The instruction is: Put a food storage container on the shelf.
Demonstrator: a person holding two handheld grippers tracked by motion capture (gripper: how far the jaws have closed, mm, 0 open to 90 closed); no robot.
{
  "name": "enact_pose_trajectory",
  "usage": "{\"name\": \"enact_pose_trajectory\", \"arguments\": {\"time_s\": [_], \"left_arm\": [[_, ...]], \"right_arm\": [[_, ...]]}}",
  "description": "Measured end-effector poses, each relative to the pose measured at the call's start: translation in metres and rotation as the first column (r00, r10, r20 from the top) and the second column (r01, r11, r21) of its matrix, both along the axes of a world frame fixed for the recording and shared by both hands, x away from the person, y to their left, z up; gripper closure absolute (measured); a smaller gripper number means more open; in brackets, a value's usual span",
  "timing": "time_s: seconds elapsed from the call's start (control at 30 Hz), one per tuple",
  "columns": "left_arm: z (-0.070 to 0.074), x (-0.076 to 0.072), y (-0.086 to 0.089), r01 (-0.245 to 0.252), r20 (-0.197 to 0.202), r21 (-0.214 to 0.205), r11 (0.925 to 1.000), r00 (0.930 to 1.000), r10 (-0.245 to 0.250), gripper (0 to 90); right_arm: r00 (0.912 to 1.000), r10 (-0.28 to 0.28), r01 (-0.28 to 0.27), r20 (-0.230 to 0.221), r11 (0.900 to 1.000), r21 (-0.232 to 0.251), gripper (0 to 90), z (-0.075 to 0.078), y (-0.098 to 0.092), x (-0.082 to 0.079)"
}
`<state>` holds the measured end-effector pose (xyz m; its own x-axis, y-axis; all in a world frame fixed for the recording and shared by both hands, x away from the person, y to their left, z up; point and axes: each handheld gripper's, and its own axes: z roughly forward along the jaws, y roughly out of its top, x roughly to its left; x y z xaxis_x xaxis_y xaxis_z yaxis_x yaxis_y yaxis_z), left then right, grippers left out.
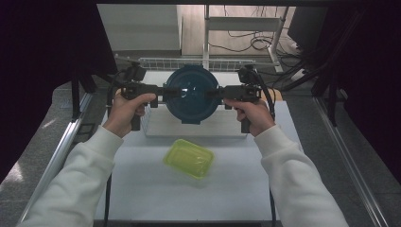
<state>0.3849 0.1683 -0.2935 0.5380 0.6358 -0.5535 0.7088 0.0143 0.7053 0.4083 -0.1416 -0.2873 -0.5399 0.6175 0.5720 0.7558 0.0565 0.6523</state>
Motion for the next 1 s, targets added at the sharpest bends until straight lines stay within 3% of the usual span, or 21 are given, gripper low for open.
{"name": "enact_pose_trajectory", "arguments": {"time_s": [0.47,0.73,1.0], "left_arm": [[0.003,0.031,0.000,0.001,-0.008,-0.046,0.9989,1.0000,-0.002,38.8],[0.008,0.047,-0.001,0.003,-0.014,-0.048,0.9988,0.9999,-0.003,38.9],[-0.004,0.062,-0.002,-0.011,-0.054,-0.053,0.9986,0.9985,0.008,38.9]], "right_arm": [[0.9997,-0.021,0.021,0.008,0.9993,-0.031,36.3,0.015,0.001,0.027],[0.9998,-0.014,0.014,0.013,0.9988,-0.046,36.2,0.023,0.000,0.045],[0.9992,-0.015,0.013,-0.038,0.9990,-0.043,36.0,0.014,-0.001,0.064]]}}
